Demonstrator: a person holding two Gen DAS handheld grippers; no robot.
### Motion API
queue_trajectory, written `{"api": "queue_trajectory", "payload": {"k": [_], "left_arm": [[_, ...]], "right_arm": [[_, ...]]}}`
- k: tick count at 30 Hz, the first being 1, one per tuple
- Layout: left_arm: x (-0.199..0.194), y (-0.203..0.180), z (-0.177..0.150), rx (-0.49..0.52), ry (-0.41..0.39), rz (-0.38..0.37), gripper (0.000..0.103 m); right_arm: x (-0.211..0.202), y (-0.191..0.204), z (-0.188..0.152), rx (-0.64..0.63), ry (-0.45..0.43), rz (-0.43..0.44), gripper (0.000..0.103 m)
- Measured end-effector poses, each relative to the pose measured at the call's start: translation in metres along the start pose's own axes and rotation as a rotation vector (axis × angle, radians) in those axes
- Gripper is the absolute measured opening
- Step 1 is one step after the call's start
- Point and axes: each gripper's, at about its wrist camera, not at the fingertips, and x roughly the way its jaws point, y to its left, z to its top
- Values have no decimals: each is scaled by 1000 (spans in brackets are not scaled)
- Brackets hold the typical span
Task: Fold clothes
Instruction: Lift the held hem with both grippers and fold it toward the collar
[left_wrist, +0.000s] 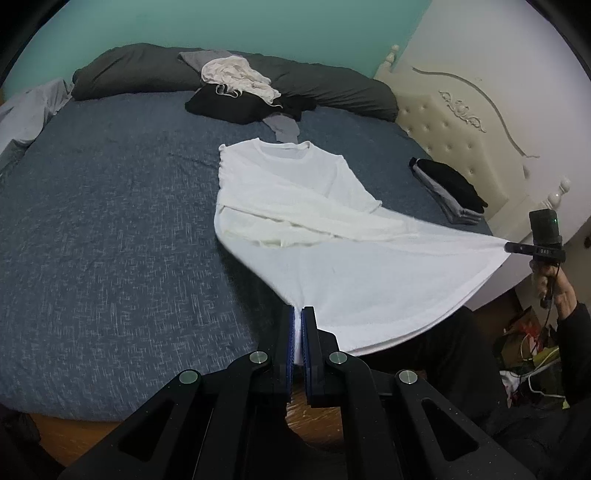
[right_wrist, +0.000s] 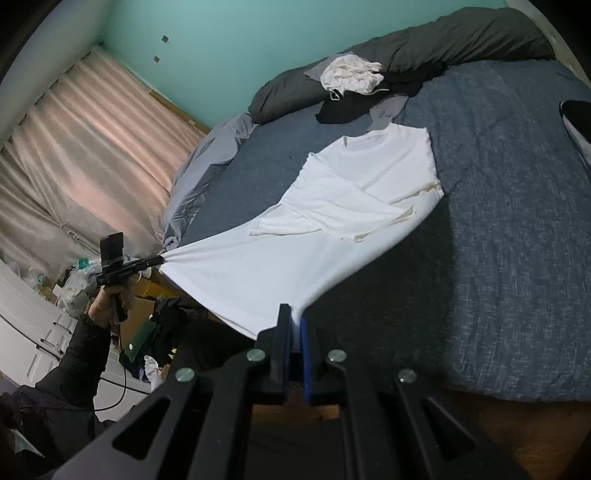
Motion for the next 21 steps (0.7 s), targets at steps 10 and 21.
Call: {"api": "queue_trajectory", "payload": {"k": [10,21], "left_arm": [[59,41,54,-58,36,-11,4],[108,84,107,-122,41,5,4]], "right_arm": [[32,-44,56,85,26,-27,4],[74,-98,135,140,27,-49,4]]}}
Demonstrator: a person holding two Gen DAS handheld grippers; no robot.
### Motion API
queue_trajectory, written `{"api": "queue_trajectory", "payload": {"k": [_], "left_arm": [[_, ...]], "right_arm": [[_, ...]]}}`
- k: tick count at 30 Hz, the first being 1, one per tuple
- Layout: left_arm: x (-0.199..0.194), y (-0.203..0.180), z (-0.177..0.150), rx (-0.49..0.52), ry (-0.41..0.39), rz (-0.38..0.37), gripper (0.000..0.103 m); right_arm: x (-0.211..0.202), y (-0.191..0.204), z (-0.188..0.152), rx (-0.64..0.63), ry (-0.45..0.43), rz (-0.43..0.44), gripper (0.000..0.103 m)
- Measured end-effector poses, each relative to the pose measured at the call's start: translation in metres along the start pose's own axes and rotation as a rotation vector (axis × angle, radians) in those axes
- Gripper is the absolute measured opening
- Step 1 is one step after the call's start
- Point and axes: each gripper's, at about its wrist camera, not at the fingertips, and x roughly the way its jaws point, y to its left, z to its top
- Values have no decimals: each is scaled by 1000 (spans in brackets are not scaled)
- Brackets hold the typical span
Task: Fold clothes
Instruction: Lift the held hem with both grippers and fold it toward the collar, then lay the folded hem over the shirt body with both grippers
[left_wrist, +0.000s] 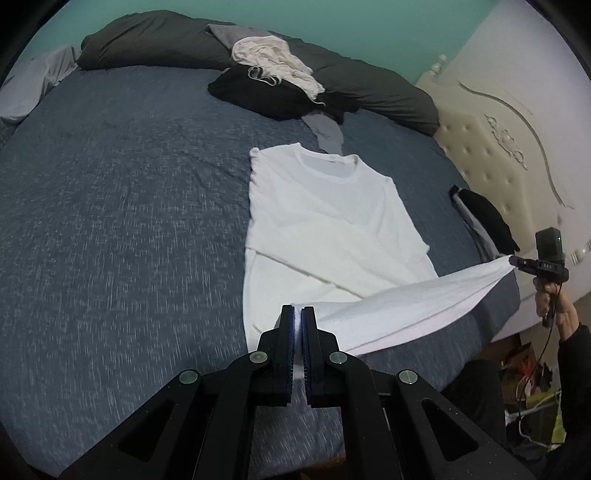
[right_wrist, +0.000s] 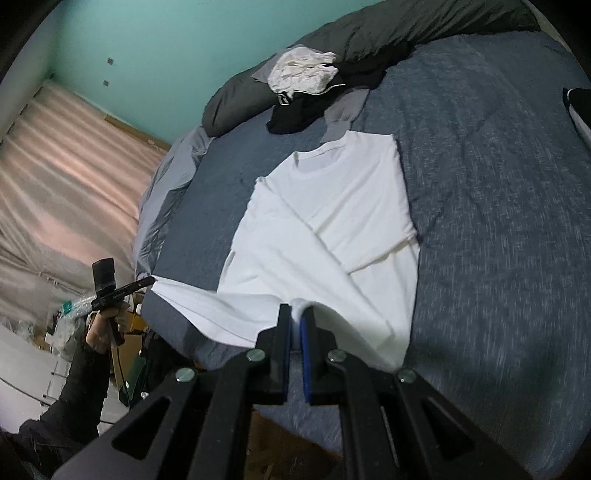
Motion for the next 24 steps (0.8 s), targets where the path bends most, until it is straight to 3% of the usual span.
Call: {"api": "queue_trajectory", "payload": {"k": [24], "left_arm": [[176,73,71,-160,124,47,4]], "right_arm": [[122,-117,62,160,65,-131,4]]}}
